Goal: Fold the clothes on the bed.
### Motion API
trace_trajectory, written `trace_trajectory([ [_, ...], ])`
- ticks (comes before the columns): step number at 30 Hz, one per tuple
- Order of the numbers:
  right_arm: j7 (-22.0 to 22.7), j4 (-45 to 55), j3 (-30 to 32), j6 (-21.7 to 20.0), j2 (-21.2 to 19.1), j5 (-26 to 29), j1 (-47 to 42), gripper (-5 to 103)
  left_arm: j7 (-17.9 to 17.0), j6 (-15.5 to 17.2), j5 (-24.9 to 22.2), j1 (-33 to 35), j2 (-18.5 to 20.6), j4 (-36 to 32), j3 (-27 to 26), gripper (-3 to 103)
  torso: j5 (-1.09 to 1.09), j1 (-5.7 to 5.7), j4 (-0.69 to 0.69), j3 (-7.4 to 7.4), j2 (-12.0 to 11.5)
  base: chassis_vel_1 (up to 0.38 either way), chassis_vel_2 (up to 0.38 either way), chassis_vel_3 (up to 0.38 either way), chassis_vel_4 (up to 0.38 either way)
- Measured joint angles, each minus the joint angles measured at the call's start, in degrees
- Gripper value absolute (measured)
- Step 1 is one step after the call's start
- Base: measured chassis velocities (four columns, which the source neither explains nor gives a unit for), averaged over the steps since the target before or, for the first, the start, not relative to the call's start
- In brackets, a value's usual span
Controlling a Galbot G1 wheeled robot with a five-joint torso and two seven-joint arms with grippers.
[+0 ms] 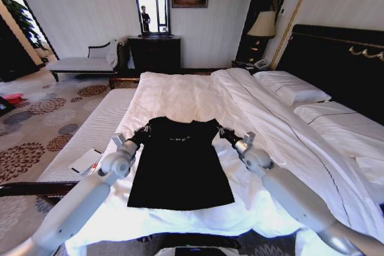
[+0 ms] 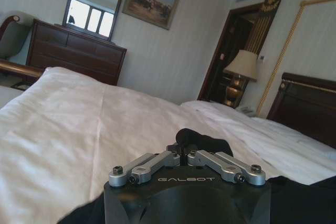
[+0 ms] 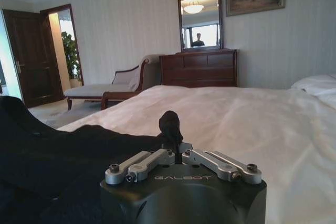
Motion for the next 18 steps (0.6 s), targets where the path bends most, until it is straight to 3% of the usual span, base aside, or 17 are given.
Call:
trace_trajectory([
  [18, 3.1, 12.1, 5.4, 0.1, -1.8, -5.1, -14.5, 1, 0.6, -1.3, 6.3, 22.4, 0.5, -11.2, -11.6, 1, -0.01, -0.01, 0.01, 0.00, 0.0, 0.000, 0.000, 0.000, 0.000],
])
